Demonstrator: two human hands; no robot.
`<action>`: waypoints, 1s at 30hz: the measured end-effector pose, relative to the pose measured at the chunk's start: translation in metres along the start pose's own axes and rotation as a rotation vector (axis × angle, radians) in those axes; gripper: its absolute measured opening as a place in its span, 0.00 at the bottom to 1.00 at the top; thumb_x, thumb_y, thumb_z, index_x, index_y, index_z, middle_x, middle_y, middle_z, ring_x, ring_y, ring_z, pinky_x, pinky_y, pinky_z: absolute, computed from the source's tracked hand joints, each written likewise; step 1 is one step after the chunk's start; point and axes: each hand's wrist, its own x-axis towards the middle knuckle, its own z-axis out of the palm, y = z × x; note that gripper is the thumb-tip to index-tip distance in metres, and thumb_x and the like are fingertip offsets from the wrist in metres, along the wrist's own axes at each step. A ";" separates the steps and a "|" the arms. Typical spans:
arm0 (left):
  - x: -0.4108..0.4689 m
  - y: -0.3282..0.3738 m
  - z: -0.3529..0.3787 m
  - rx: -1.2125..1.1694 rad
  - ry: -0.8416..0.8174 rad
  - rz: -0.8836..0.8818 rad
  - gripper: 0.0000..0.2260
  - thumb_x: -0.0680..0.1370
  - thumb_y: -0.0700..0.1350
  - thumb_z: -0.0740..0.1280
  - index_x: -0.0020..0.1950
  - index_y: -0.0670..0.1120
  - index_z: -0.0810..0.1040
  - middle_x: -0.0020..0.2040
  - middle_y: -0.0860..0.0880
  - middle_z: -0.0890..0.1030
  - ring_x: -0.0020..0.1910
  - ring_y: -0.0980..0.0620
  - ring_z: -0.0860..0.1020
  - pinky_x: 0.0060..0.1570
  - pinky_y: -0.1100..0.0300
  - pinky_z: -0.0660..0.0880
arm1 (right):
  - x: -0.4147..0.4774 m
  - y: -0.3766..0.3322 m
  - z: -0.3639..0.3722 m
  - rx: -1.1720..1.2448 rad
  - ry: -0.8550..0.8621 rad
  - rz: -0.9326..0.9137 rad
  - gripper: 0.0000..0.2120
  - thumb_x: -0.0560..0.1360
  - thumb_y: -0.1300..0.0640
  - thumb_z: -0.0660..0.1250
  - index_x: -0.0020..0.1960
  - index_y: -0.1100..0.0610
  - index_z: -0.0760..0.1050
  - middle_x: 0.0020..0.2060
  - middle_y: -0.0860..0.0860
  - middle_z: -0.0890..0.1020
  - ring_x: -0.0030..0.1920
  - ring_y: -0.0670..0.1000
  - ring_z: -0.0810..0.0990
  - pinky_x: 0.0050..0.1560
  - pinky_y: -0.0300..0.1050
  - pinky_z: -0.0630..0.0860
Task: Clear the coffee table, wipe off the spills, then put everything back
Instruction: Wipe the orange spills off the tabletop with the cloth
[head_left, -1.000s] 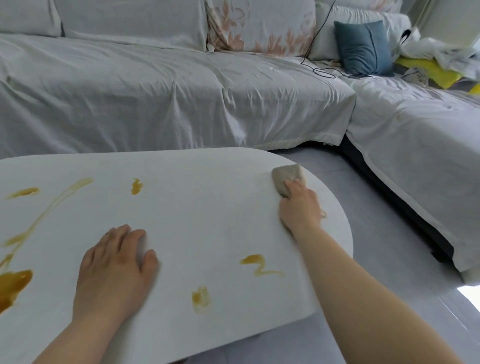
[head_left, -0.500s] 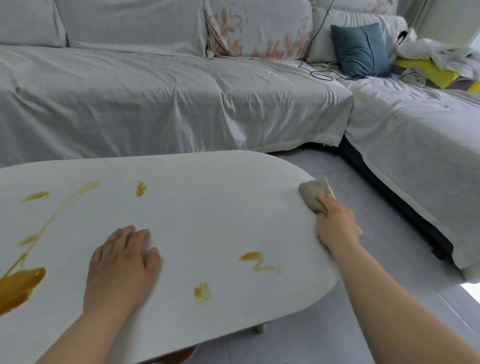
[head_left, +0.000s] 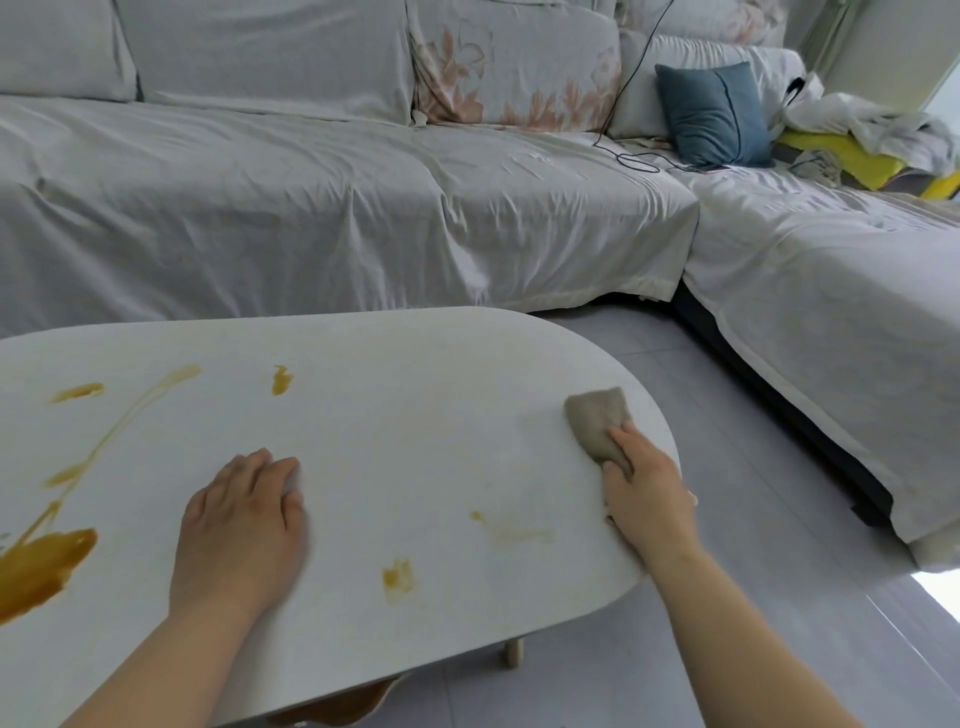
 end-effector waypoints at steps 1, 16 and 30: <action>0.000 0.000 0.000 0.005 -0.003 -0.003 0.19 0.78 0.46 0.51 0.69 0.48 0.63 0.74 0.48 0.61 0.74 0.49 0.55 0.71 0.54 0.50 | -0.005 -0.001 0.001 -0.025 0.029 0.031 0.21 0.76 0.57 0.57 0.68 0.50 0.65 0.72 0.47 0.63 0.71 0.50 0.60 0.65 0.42 0.57; 0.000 -0.002 0.000 -0.006 -0.019 0.005 0.19 0.78 0.46 0.51 0.69 0.48 0.64 0.74 0.47 0.61 0.74 0.49 0.56 0.71 0.53 0.52 | -0.045 0.009 -0.004 -0.077 0.038 -0.100 0.21 0.76 0.60 0.58 0.68 0.52 0.66 0.71 0.49 0.65 0.71 0.50 0.61 0.70 0.42 0.57; 0.000 -0.003 0.001 -0.003 -0.030 -0.003 0.19 0.78 0.46 0.50 0.70 0.48 0.63 0.74 0.47 0.60 0.74 0.49 0.54 0.72 0.53 0.50 | -0.052 -0.002 0.005 -0.067 -0.057 -0.232 0.20 0.76 0.61 0.59 0.68 0.54 0.66 0.71 0.50 0.65 0.71 0.51 0.62 0.70 0.41 0.55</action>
